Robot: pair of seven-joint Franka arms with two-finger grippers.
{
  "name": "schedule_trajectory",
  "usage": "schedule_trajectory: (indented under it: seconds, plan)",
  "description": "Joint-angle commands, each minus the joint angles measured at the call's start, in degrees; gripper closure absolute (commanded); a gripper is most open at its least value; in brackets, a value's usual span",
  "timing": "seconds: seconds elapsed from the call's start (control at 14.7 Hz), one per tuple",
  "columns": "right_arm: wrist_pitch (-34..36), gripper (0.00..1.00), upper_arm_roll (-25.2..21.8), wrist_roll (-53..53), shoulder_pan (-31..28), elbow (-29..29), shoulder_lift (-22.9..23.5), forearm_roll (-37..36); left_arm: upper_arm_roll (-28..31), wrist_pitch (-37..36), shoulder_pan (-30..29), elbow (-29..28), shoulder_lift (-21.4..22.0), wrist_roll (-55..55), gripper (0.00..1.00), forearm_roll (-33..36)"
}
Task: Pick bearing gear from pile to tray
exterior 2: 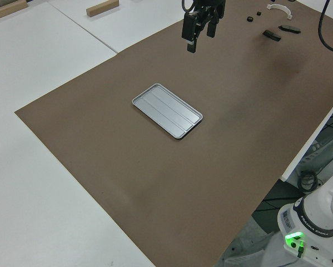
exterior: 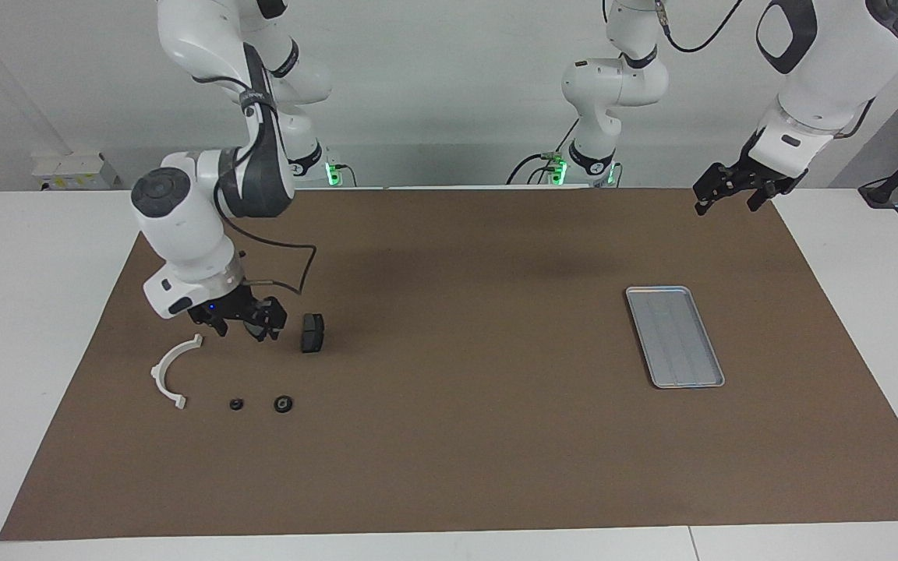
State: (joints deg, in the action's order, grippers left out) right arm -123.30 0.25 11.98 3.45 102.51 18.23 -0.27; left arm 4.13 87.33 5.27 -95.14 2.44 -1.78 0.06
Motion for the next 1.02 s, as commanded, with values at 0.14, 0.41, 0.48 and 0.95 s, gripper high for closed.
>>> schedule_trajectory:
  seconds: [0.14, 0.41, 0.48, 0.95]
  plan:
    - [-2.29, 0.00, 0.02, 6.11, 1.03, -9.85, 11.18, 0.36, -0.09, 0.21, -0.09, -1.89, 1.77, -0.51, 0.00, -0.67]
    - [-2.38, 0.01, 0.02, 13.58, 2.35, -15.66, 18.14, -0.96, -0.09, 0.21, -0.09, -1.89, 1.77, -0.51, 0.00, -0.67]
    - [-2.47, 0.01, 0.02, 15.25, 2.35, -16.72, 19.29, -1.31, -0.09, 0.21, -0.09, -1.81, 1.77, -0.51, 0.00, -0.58]
    - [-2.64, 0.03, 0.02, 16.32, 2.26, -17.44, 20.35, -1.31, -0.09, 0.21, -0.09, -1.89, 1.77, -0.51, 0.00, -0.67]
